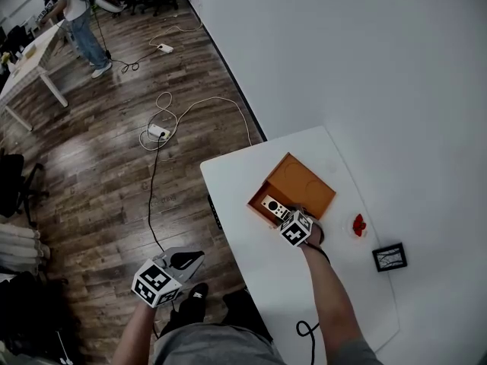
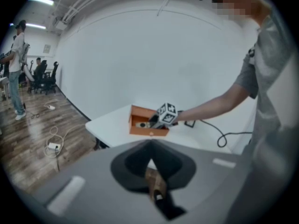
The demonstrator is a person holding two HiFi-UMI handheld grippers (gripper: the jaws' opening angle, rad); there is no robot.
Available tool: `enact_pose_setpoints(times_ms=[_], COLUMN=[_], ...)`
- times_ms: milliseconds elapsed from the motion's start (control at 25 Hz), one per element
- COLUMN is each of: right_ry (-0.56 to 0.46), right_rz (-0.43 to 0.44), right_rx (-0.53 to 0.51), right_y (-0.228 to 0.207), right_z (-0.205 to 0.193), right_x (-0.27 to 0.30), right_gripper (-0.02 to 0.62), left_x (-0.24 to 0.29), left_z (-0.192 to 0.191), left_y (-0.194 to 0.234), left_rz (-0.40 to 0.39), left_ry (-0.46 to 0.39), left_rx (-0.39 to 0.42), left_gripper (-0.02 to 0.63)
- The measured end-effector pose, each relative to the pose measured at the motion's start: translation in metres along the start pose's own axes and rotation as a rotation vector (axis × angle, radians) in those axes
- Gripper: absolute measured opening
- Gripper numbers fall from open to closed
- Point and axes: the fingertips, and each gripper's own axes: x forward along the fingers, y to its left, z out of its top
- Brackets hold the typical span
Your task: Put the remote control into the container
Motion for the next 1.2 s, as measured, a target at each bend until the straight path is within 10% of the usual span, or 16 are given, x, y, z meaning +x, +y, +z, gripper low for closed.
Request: enact_pose_setpoints(times_ms=[1200], right_ry=[0.108], right_rz=[0.098], right_rx=[-0.11], right_y=[0.0069], right_z=[0.0043], right_x=[0.0063], right_gripper=[0.213], left_x=[-0.0032], left_z=[-0.0021], left_y=[0.005], left_rz=[0.011], left_ry=[-0.021], left_rx=[-0.007], left_gripper=[0.002])
